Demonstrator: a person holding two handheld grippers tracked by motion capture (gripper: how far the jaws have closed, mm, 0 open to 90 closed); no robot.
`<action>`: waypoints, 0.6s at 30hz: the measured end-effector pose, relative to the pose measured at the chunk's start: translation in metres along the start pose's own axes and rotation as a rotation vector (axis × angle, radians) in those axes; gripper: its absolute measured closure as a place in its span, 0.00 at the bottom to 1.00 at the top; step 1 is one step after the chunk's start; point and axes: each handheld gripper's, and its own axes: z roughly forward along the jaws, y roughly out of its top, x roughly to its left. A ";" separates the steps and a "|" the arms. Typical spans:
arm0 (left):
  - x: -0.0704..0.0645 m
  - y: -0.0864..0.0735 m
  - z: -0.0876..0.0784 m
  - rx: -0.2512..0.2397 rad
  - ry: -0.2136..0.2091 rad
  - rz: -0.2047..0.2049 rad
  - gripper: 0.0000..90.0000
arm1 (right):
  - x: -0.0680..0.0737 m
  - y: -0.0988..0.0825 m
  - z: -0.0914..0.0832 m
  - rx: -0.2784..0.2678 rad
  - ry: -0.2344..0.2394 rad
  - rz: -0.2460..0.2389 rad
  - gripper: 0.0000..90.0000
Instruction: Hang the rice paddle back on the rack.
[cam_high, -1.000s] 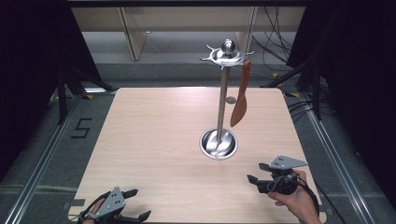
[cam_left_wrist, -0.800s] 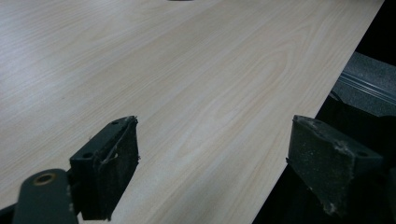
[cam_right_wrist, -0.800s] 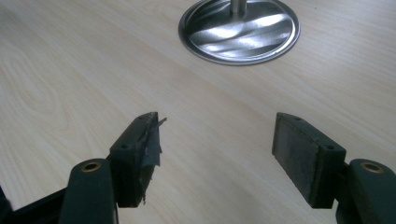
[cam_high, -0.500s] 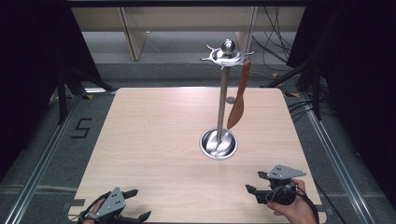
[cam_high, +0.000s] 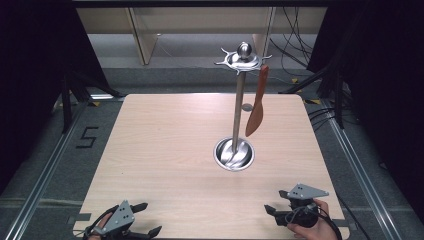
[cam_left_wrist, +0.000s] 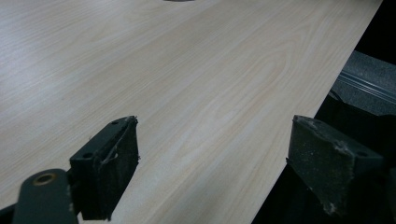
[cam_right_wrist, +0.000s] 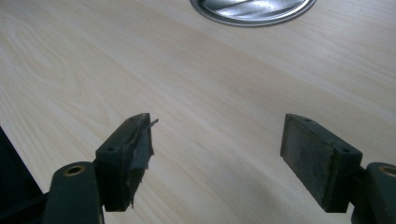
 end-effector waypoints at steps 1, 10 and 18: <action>0.000 0.000 0.000 -0.002 -0.001 0.001 0.18 | 0.000 -0.001 0.000 0.007 0.002 -0.006 0.29; 0.002 0.001 0.000 0.000 -0.002 0.031 0.17 | 0.003 -0.006 -0.001 0.023 -0.010 -0.014 0.23; 0.003 0.001 0.000 0.000 -0.002 0.035 0.18 | 0.001 -0.009 0.000 0.009 -0.021 -0.011 0.19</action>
